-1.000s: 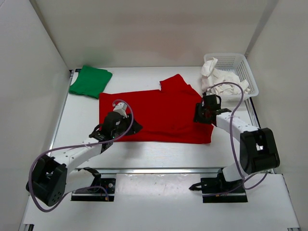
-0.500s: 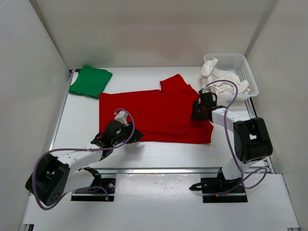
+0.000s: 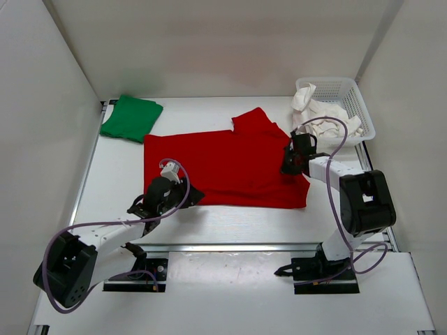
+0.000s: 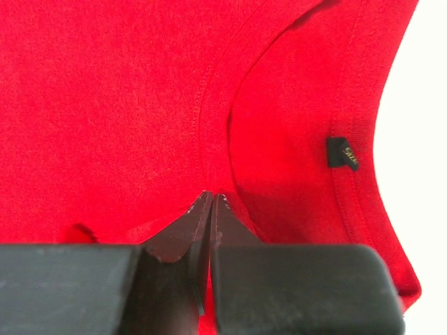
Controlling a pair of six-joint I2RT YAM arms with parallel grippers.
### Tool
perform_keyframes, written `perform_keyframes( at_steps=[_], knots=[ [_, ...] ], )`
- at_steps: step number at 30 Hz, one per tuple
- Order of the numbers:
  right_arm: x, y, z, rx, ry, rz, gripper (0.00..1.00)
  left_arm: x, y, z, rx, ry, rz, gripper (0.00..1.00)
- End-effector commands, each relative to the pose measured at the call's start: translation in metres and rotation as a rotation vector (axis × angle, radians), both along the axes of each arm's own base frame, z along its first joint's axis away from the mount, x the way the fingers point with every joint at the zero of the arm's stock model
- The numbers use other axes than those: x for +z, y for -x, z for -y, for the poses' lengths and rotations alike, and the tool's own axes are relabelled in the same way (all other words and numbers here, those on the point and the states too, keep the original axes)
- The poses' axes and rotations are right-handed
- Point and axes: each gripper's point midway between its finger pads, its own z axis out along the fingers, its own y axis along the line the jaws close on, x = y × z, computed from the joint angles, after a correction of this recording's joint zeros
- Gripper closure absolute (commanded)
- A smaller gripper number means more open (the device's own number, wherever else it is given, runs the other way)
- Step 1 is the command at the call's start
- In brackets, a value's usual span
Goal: Fold and stack the t-shirts
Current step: Fold the flattened tshirt in 1/3 of the way
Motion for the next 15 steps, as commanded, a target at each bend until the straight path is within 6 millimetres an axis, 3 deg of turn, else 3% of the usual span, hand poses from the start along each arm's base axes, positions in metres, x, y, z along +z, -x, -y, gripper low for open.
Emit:
perform_keyframes(
  at_steps=[1,11,15],
  knots=[
    [0.037,-0.023,0.000,-0.022,-0.041,0.124,1.00,0.007,0.000,0.002,-0.008,0.023,0.018,0.52],
    [0.077,-0.038,0.009,-0.086,-0.135,0.284,1.00,0.008,-0.002,0.001,-0.002,0.029,0.016,0.52],
    [0.078,-0.038,0.018,-0.117,-0.169,0.319,1.00,0.008,-0.004,-0.004,0.014,0.022,0.023,0.52]
  ],
)
